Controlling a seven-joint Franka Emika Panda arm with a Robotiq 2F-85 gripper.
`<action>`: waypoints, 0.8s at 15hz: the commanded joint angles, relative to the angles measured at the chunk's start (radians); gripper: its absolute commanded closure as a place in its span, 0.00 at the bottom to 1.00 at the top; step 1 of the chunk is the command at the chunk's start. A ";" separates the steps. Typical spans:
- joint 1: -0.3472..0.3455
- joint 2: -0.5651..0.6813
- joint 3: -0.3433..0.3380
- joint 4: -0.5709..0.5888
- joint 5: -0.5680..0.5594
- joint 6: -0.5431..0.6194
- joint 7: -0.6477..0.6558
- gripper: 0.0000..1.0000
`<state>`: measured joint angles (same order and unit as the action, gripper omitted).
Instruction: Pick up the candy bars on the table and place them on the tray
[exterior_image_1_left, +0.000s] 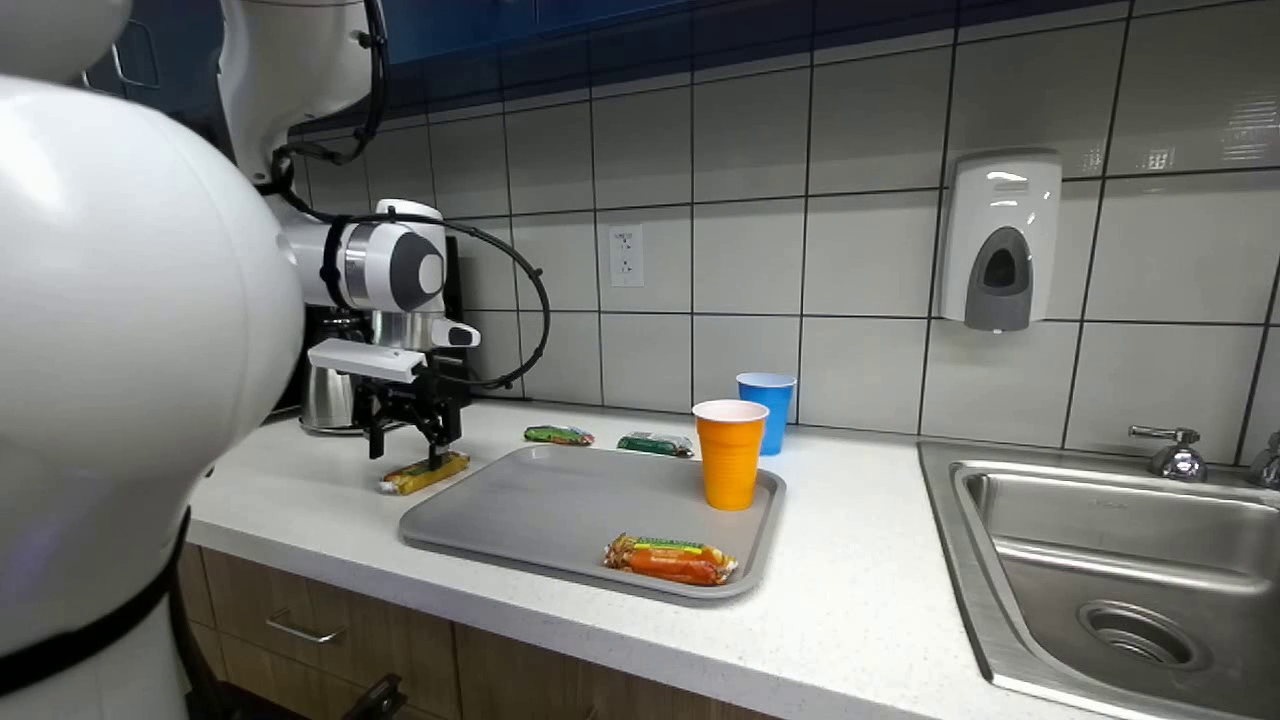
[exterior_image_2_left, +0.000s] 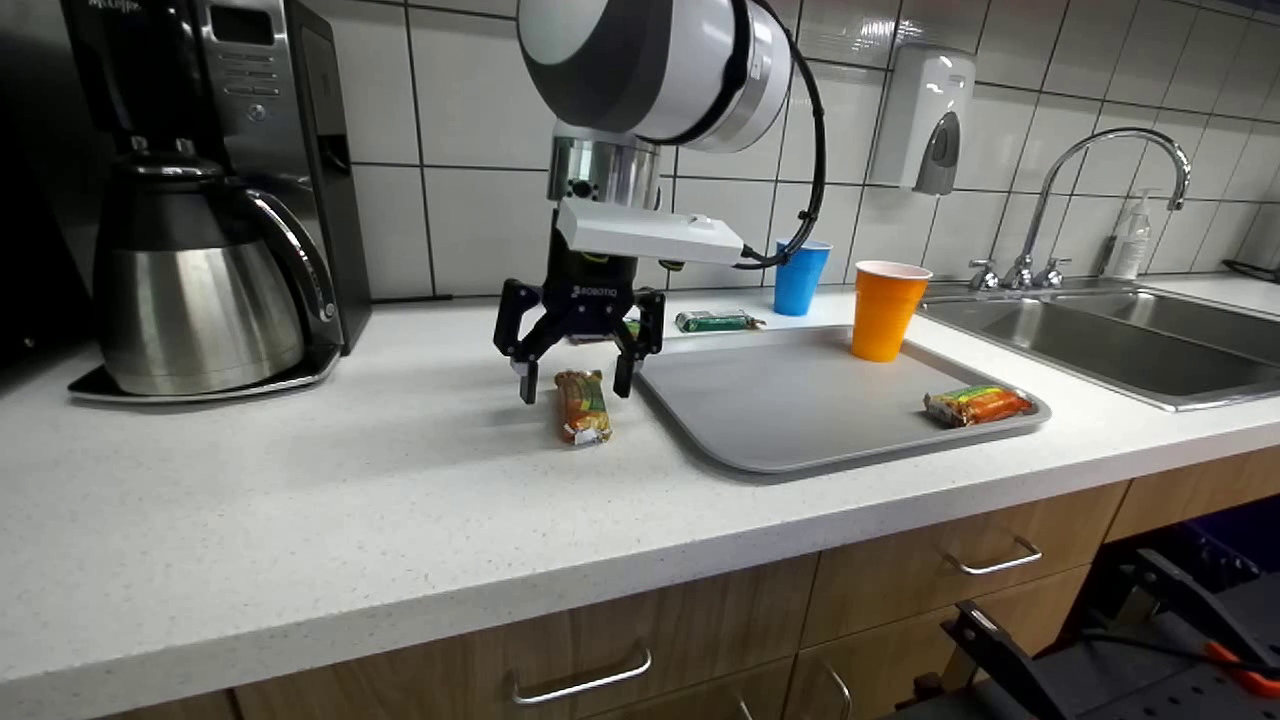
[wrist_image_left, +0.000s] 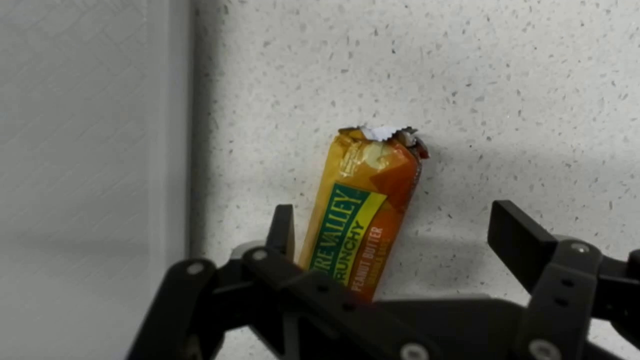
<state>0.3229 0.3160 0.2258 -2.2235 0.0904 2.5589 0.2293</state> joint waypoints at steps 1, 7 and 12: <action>-0.004 -0.001 0.003 0.000 -0.001 -0.002 0.000 0.00; -0.004 -0.001 0.003 0.000 -0.001 -0.002 0.000 0.00; 0.011 0.010 -0.009 0.005 -0.026 0.011 0.031 0.00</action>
<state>0.3230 0.3184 0.2255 -2.2235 0.0904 2.5589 0.2293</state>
